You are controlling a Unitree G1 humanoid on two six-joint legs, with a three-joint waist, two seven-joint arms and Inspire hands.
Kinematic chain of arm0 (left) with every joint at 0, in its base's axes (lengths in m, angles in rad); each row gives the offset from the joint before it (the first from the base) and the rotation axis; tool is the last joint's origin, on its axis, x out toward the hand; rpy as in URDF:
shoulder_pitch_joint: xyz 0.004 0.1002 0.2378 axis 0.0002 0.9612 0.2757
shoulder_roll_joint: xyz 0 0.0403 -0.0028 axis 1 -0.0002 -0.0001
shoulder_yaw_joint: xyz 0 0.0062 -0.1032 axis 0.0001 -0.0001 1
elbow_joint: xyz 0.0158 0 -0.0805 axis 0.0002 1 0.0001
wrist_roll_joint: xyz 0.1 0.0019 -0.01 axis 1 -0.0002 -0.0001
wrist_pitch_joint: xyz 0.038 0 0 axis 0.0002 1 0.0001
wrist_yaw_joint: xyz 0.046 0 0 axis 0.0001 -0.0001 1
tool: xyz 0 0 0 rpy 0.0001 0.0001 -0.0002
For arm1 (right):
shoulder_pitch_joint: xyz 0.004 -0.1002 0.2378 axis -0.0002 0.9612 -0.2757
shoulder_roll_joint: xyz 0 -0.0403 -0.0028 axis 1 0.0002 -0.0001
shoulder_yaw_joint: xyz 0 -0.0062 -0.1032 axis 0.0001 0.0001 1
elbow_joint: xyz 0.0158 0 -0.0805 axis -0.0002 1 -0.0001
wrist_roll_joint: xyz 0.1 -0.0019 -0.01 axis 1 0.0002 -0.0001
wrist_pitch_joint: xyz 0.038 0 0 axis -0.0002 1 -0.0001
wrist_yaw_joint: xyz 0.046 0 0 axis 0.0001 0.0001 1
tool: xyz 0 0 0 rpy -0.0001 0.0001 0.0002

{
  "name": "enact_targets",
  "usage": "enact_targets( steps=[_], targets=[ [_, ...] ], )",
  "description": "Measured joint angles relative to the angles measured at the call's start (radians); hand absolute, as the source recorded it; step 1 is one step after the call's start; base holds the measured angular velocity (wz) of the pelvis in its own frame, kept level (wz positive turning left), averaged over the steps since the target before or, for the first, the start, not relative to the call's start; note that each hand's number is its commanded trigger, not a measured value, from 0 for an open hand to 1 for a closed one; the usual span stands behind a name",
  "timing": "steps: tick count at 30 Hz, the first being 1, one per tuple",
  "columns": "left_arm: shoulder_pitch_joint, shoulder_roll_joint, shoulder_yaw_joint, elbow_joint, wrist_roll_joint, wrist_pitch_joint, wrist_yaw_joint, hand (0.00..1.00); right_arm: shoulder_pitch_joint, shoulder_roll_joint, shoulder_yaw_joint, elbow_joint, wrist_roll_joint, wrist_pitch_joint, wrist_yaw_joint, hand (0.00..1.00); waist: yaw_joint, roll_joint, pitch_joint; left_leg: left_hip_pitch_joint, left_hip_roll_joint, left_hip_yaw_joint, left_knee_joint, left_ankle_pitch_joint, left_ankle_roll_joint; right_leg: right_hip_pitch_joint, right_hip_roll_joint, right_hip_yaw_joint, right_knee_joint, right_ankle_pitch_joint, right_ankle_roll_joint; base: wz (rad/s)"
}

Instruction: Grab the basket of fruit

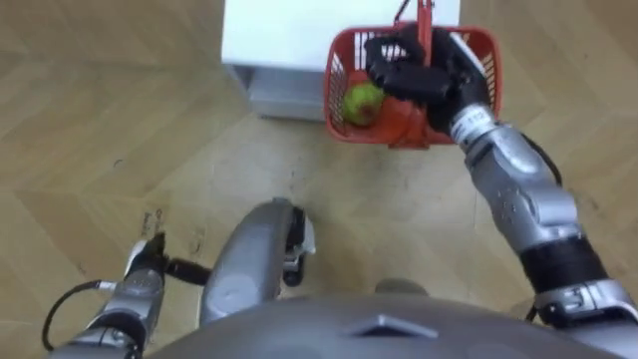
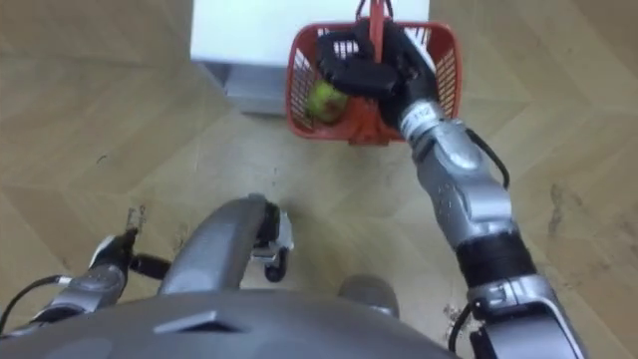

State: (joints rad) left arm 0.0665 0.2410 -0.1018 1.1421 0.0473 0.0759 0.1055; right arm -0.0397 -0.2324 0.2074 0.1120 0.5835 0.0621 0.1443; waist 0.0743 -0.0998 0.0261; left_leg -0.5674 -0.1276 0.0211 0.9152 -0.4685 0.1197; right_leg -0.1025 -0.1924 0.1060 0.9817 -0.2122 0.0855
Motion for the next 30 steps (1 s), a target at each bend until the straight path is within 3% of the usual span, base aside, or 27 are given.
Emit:
enact_targets(
  steps=[1, 2, 3, 4, 5, 6, 7, 8, 9, 10, 11, 13, 15, 16, 18, 22, 25, 28, 30],
  targets=[
    [0.004, 0.0, -0.001, -0.002, -0.001, 0.017, -0.001, 0.0, 0.005, -0.003, -0.002, -0.037, 0.003, -0.003, 0.001, 1.0, 0.002, 0.008, -0.0058, 0.023, -0.003, -0.013, 0.005, 0.001, 0.002, 0.023, 0.027, 0.007, -0.025, 0.072, 0.015, 0.04],
    [-0.001, 0.002, -0.001, -0.011, -0.018, 0.038, 0.0, 0.0, 0.008, 0.002, -0.015, -0.042, 0.015, -0.014, 0.002, 1.0, -0.001, 0.019, -0.0082, 0.068, 0.017, -0.017, -0.031, 0.003, -0.001, 0.041, 0.062, 0.001, -0.039, 0.18, 0.043, 0.23],
    [-0.001, 0.005, -0.001, -0.022, -0.019, 0.044, 0.001, 0.0, 0.015, 0.009, -0.024, -0.043, 0.023, -0.015, 0.003, 1.0, -0.008, 0.022, -0.0089, 0.1, 0.029, -0.033, -0.079, 0.007, -0.009, 0.034, 0.072, -0.004, -0.029, 0.233, 0.048, 0.42],
    [-0.003, 0.006, 0.001, -0.027, -0.017, 0.039, 0.008, 0.0, 0.019, 0.011, -0.035, -0.056, 0.026, -0.017, 0.006, 1.0, -0.004, 0.015, -0.0137, 0.148, 0.031, -0.056, -0.153, 0.024, -0.034, -0.029, 0.075, -0.006, 0.044, 0.174, 0.025, 0.04],
    [-0.004, -0.005, 0.005, -0.027, -0.016, 0.028, 0.015, 0.0, 0.011, 0.003, -0.035, -0.082, 0.034, -0.017, 0.006, 1.0, 0.017, 0.018, -0.014, 0.188, 0.032, -0.096, -0.198, 0.031, -0.042, -0.132, 0.074, -0.014, 0.115, 0.014, 0.001, -0.21],
    [-0.002, -0.01, 0.009, -0.022, -0.016, 0.025, 0.016, 0.0, 0.011, 0.001, -0.033, -0.099, 0.034, -0.017, 0.005, 1.0, 0.021, 0.032, -0.0107, 0.203, 0.033, -0.12, -0.212, 0.033, -0.046, -0.179, 0.076, -0.024, 0.123, -0.042, 0.002, -0.5],
    [0.005, -0.019, 0.015, -0.017, -0.015, 0.02, 0.018, 0.0, 0.012, 0.001, -0.029, -0.139, 0.032, -0.016, 0.002, 1.0, 0.019, 0.062, -0.0114, 0.226, 0.047, -0.174, -0.226, 0.037, -0.053, -0.279, 0.089, -0.047, 0.086, -0.133, -0.006, -0.33],
    [0.019, -0.023, 0.039, 0.0, -0.014, 0.011, 0.018, 0.0, 0.012, 0.002, -0.026, -0.174, 0.015, -0.016, -0.008, 1.0, 0.008, 0.081, -0.0122, 0.242, 0.062, -0.201, -0.227, 0.045, -0.067, -0.361, 0.09, -0.089, -0.039, -0.167, -0.012, -0.23],
    [0.028, -0.018, 0.05, 0.007, -0.015, 0.006, 0.018, 0.0, 0.012, 0.002, -0.021, -0.189, 0.013, -0.016, -0.017, 1.0, 0.008, 0.081, -0.0135, 0.25, 0.067, -0.201, -0.225, 0.047, -0.071, -0.378, 0.091, -0.112, -0.135, -0.163, -0.015, 0.0],
    [0.038, -0.007, 0.058, 0.024, -0.015, 0.004, 0.018, 0.0, 0.014, 0.0, -0.019, -0.211, 0.017, -0.017, -0.035, 1.0, -0.002, 0.076, -0.0088, 0.273, 0.082, -0.191, -0.209, 0.035, -0.092, -0.398, 0.098, -0.135, -0.263, -0.091, -0.05, 0.08],
    [0.058, -0.014, 0.059, 0.034, -0.014, 0.005, 0.019, 0.0, 0.017, -0.01, -0.022, -0.215, 0.033, -0.012, -0.052, 1.0, 0.012, 0.097, -0.0163, 0.299, 0.118, -0.165, -0.2, 0.014, -0.138, -0.347, 0.116, -0.166, -0.283, -0.078, -0.063, 0.0],
    [0.083, -0.02, 0.069, 0.035, -0.015, 0.005, 0.017, 0.0, 0.008, -0.029, -0.025, -0.219, 0.075, -0.006, -0.06, 1.0, 0.022, 0.091, -0.0147, 0.306, 0.119, -0.158, -0.278, 0.027, -0.15, -0.279, 0.127, -0.166, -0.36, -0.07, -0.079, 0.1],
    [0.111, -0.024, 0.092, 0.041, -0.018, 0.012, 0.017, 0.0, 0.008, -0.035, -0.036, -0.225, 0.101, -0.002, -0.062, 1.0, 0.027, 0.082, -0.0159, 0.292, 0.12, -0.125, -0.392, 0.104, -0.138, -0.209, 0.132, -0.179, -0.456, -0.059, -0.083, 0.27],
    [0.14, -0.028, 0.134, 0.055, -0.016, 0.012, 0.013, 0.0, 0.011, -0.039, -0.041, -0.229, 0.113, 0.006, -0.062, 1.0, 0.044, 0.076, -0.0231, 0.319, 0.131, -0.102, -0.426, 0.134, -0.115, -0.164, 0.137, -0.189, -0.513, -0.04, -0.076, 0.14],
    [0.165, -0.028, 0.187, 0.099, -0.016, 0.013, -0.005, 0.0, 0.012, -0.038, -0.068, -0.26, 0.106, 0.013, -0.052, 1.0, 0.055, 0.076, -0.0257, 0.362, 0.129, -0.104, -0.472, 0.157, -0.104, -0.101, 0.145, -0.219, -0.6, -0.011, -0.067, 0.29],
    [0.245, -0.024, 0.3, 0.166, -0.016, 0.035, -0.031, 0.0, 0.025, -0.045, -0.151, -0.276, 0.122, 0.023, -0.037, 1.0, 0.111, 0.07, -0.0303, 0.447, 0.108, -0.137, -0.557, 0.174, -0.081, 0.004, 0.133, -0.254, -0.694, 0.003, -0.053, 0.3],
    [0.299, -0.03, 0.317, 0.175, -0.015, 0.049, -0.048, 0.0, 0.028, -0.051, -0.167, -0.276, 0.123, 0.035, -0.039, 1.0, 0.138, 0.065, -0.0331, 0.485, 0.098, -0.148, -0.592, 0.183, -0.076, 0.034, 0.122, -0.255, -0.703, -0.002, -0.045, 0.2],
    [0.308, -0.033, 0.34, 0.175, -0.017, 0.057, -0.054, 0.0, 0.029, -0.05, -0.148, -0.275, 0.112, 0.051, -0.028, 1.0, 0.175, 0.06, -0.0328, 0.51, 0.099, -0.152, -0.61, 0.183, -0.076, 0.067, 0.125, -0.26, -0.741, -0.002, -0.045, 0.04],
    [0.301, -0.039, 0.343, 0.169, -0.018, 0.055, -0.054, 0.0, 0.031, -0.049, -0.148, -0.275, 0.103, 0.064, -0.017, 1.0, 0.174, 0.062, -0.0315, 0.511, 0.099, -0.163, -0.611, 0.183, -0.077, 0.087, 0.126, -0.276, -0.762, -0.001, -0.045, 0.24]
  ],
)
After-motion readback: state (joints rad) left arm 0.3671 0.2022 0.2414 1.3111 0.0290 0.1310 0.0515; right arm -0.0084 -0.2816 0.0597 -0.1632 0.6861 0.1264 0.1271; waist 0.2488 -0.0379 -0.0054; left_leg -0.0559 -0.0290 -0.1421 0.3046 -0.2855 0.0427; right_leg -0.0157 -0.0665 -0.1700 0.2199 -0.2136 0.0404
